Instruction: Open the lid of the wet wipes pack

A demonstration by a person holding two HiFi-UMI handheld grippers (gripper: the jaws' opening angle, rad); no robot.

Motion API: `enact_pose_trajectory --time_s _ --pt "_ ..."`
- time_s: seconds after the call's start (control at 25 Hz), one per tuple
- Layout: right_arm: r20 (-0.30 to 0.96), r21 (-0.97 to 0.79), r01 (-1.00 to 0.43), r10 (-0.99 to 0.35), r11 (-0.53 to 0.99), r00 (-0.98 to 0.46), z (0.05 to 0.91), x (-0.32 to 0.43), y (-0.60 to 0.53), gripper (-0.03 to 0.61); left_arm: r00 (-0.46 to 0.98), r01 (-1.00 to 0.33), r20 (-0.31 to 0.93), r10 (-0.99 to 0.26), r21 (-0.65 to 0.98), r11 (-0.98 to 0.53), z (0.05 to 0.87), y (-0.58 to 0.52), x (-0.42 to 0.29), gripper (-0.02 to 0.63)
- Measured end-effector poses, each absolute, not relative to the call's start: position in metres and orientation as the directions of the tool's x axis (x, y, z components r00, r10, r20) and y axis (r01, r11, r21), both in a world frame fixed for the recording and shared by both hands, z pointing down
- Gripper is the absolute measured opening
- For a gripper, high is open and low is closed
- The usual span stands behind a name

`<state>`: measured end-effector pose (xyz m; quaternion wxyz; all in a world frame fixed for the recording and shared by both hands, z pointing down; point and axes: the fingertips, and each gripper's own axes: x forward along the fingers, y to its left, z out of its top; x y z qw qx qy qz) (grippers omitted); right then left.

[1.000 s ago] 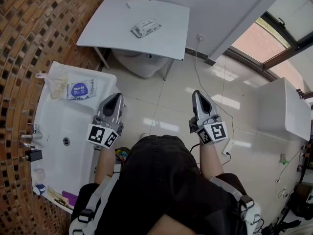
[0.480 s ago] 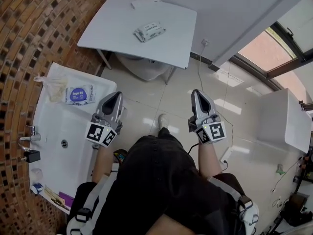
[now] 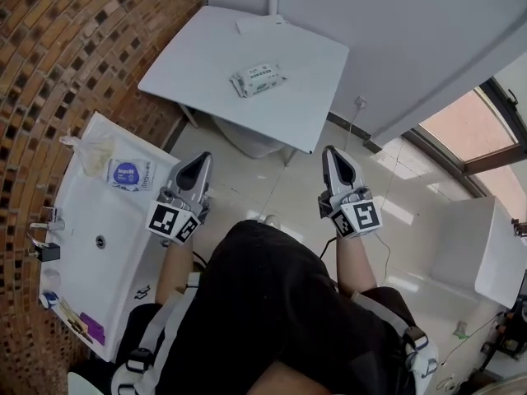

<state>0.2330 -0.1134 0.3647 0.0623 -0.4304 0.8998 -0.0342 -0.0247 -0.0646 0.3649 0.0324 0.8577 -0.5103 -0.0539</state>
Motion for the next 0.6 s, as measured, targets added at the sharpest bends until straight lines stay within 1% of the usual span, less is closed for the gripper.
enact_pose_trajectory --time_s 0.2,0.44,0.6 --pt "-0.077 -0.114 -0.745 -0.753 0.658 -0.653 0.369 0.253 -0.139 0.006 0.454 -0.882 -0.039 -0.89 0.118 -0.455 0.372 -0.087 0.0 0.002" --pt "-0.072 -0.143 -0.756 -0.768 0.639 -0.636 0.38 0.28 -0.152 0.006 0.494 -0.863 0.0 -0.87 0.122 -0.49 0.383 -0.107 0.029 0.002" --pt "-0.074 -0.193 -0.757 -0.779 0.624 -0.623 0.389 0.29 -0.157 0.006 0.513 -0.851 0.006 -0.858 0.133 -0.508 0.387 -0.122 0.039 0.002"
